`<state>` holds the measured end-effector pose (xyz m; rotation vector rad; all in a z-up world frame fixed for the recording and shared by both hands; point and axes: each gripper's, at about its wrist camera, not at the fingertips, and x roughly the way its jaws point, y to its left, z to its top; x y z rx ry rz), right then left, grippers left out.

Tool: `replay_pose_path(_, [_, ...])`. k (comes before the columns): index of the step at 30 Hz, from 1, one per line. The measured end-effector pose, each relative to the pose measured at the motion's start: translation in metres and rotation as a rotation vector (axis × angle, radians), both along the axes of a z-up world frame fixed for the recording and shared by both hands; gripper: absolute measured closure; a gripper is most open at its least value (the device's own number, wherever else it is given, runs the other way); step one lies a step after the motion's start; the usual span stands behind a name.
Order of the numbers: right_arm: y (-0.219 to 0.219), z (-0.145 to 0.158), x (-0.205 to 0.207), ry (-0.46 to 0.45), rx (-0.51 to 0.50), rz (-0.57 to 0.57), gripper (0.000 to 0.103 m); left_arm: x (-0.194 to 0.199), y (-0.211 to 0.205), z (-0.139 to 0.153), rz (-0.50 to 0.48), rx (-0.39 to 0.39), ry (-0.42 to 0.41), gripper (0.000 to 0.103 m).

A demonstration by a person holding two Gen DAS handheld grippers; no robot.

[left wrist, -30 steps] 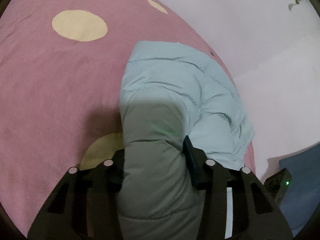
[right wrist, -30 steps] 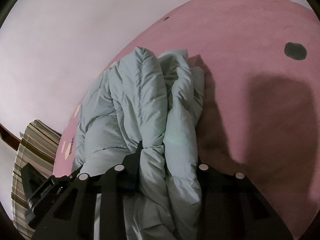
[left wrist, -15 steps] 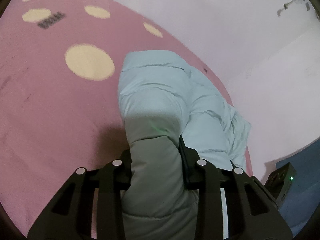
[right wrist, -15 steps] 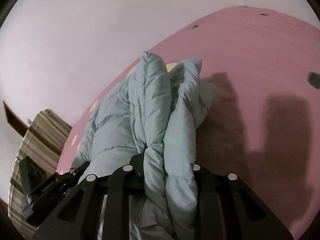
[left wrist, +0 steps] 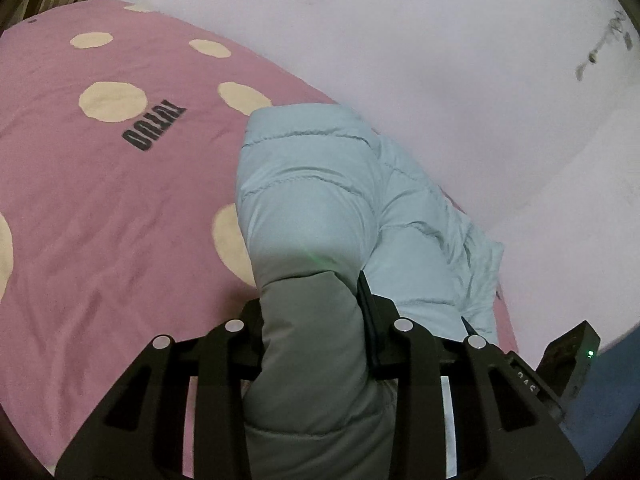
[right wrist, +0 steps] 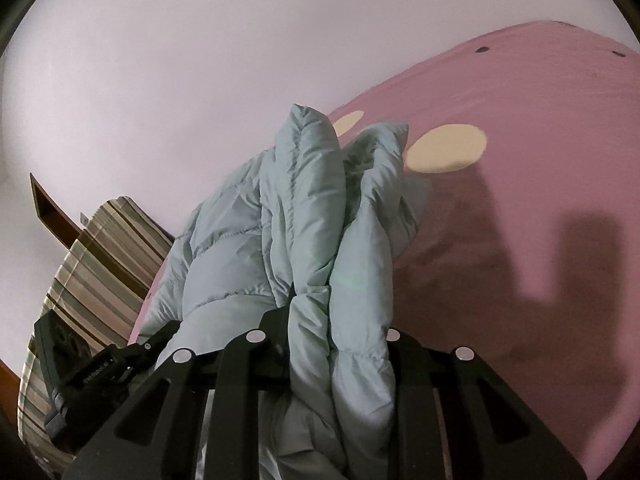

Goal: Fold large clothes

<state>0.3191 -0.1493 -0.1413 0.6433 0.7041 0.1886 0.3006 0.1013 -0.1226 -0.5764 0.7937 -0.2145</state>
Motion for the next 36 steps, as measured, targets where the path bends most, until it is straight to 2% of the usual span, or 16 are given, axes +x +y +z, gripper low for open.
replay_pose_path(8, [0.019,-0.019,0.022,0.047,-0.045,0.021,0.083,0.030,0.020,-0.040,0.031,-0.003,0.078,0.070])
replay_pose_path(14, [0.019,-0.045,0.027,0.119,-0.038,0.016,0.082,0.029,0.023,-0.054,0.032,-0.008,0.085,0.070])
replay_pose_path(22, [0.025,-0.053,0.029,0.127,-0.007,0.016,0.081,0.028,0.018,-0.058,0.025,0.010,0.087,0.068])
replay_pose_path(28, [0.017,-0.054,0.033,0.129,0.044,0.027,0.076,0.027,0.017,-0.055,0.023,0.017,0.088,0.064])
replay_pose_path(34, [0.011,-0.047,0.022,0.130,0.031,0.006,0.066,0.019,0.014,-0.042,0.027,0.067,0.085,0.057])
replay_pose_path(36, [0.006,-0.045,0.017,0.133,0.020,-0.018,0.059,0.012,0.013,-0.036,0.041,0.099,0.082,0.047])
